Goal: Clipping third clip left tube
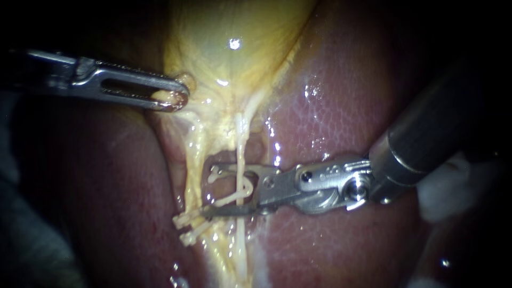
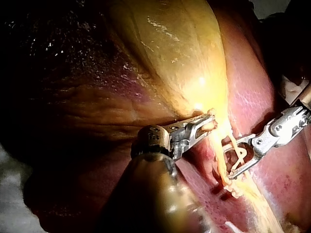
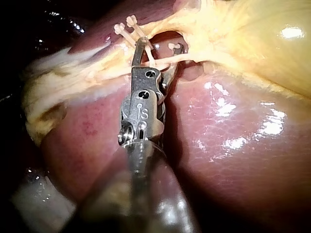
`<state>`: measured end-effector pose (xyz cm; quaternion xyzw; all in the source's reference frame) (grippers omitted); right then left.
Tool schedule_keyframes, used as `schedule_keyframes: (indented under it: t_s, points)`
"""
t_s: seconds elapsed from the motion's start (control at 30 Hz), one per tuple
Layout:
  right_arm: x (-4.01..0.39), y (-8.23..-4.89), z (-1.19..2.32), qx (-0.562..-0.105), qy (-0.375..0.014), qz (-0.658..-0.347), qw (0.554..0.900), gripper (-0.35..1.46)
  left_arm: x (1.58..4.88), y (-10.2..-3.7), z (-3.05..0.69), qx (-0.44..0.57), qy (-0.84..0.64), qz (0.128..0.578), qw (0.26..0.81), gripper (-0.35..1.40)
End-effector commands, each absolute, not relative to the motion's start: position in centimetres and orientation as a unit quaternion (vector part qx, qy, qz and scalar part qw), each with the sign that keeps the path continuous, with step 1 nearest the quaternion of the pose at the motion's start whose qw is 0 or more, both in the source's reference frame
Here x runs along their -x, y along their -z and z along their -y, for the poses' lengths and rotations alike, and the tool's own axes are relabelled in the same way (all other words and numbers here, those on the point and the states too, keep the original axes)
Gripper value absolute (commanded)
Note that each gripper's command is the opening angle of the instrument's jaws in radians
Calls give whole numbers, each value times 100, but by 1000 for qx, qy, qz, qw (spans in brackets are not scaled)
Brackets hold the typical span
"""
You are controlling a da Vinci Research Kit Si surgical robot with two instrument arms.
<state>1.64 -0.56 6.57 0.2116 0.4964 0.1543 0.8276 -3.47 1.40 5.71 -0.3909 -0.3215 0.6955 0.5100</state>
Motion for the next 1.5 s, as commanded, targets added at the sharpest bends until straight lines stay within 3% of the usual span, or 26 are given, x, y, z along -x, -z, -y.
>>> schedule_keyframes:
  t_s: [0.03,0.67,1.5]
  points:
    - [-163,-656,56,-212,-154,-497,828,48,347,-571,-140,391,-696,322,510,-35]
    - [-104,-643,47,-216,-150,-498,826,45,345,-570,-140,391,-696,322,509,-35]
    - [-62,-623,30,-212,-159,-497,826,46,345,-570,-140,391,-696,322,509,-35]
